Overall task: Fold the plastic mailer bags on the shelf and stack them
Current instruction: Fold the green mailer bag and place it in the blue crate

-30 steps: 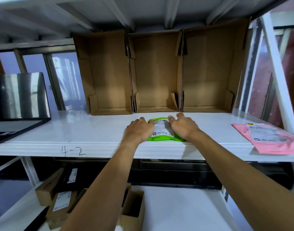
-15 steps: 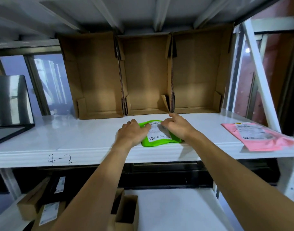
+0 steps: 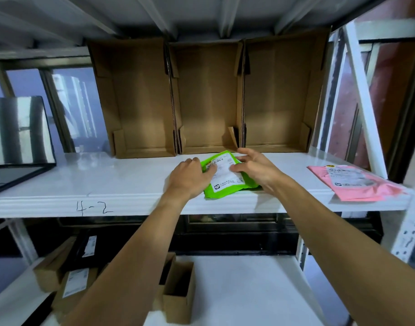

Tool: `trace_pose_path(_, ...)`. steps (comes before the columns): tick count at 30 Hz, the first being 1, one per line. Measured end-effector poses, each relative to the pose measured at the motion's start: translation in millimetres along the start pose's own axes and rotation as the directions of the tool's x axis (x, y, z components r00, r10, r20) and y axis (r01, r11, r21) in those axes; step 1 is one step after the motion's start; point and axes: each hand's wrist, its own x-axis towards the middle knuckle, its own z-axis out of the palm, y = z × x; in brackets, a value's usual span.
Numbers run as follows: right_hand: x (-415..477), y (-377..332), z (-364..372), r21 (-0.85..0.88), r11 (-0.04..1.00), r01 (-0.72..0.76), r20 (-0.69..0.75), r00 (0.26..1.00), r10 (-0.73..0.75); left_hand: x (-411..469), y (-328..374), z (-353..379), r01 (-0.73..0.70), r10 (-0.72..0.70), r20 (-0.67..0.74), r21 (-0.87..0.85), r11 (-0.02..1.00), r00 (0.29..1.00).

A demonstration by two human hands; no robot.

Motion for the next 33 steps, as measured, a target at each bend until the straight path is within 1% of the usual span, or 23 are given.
trace_pose_path(4,-12,3,-3,-0.001,1.000,0.009,-0.022,1.000,-0.009,-15,0,0,-0.063,0.058,-0.094,-0.051,0.997,0.994)
trace_pose_path(6,-19,4,-5,-0.003,1.000,0.015,-0.027,1.000,-0.015,-24,-4,4,-0.072,0.063,-0.113,-0.081,0.994,0.992)
trace_pose_path(8,-30,3,-5,0.011,1.000,0.030,-0.030,0.999,-0.029,-37,-7,8,-0.081,0.072,-0.120,-0.072,0.994,0.990)
trace_pose_path(10,-43,0,-5,0.021,0.999,0.050,-0.036,0.998,-0.049,-50,-9,10,-0.127,0.108,-0.182,-0.095,0.987,0.977)
trace_pose_path(12,-59,-2,-5,0.024,0.997,0.071,-0.041,0.997,-0.070,-65,-11,11,-0.197,0.132,-0.279,-0.221,0.955,0.951)
trace_pose_path(14,-74,-1,-7,0.043,0.996,0.082,-0.020,0.997,-0.081,-82,-11,10,-0.240,0.097,-0.359,-0.380,0.893,0.928)
trace_pose_path(16,-91,3,-10,0.077,0.994,0.080,0.012,0.997,-0.081,-103,-9,9,-0.252,0.046,-0.404,-0.475,0.843,0.914)
trace_pose_path(18,-107,11,-13,0.114,0.991,0.066,0.037,0.997,-0.071,-125,-5,10,-0.249,0.014,-0.410,-0.525,0.814,0.912)
trace_pose_path(20,-122,21,-17,0.131,0.990,0.047,0.062,0.997,-0.055,-146,-4,13,-0.204,-0.028,-0.344,-0.618,0.759,0.939)
trace_pose_path(23,-144,37,-24,0.155,0.988,0.008,0.098,0.995,-0.023,-175,-2,24,-0.061,-0.074,-0.134,-0.789,0.612,0.988)
trace_pose_path(25,-157,48,-29,0.147,0.989,-0.011,0.100,0.995,-0.004,-191,1,36,0.018,-0.032,0.002,-0.854,0.519,0.999)
trace_pose_path(28,-173,68,-34,0.144,0.989,-0.037,0.107,0.994,0.022,-212,9,55,0.114,0.041,0.139,-0.919,0.378,0.989)
trace_pose_path(31,-186,92,-37,0.107,0.991,-0.085,0.114,0.991,0.073,-226,17,68,0.193,0.017,0.209,-0.930,0.312,0.978)
trace_pose_path(33,-193,108,-39,0.080,0.990,-0.118,0.106,0.988,0.109,-235,19,80,0.226,0.002,0.237,-0.929,0.294,0.971)
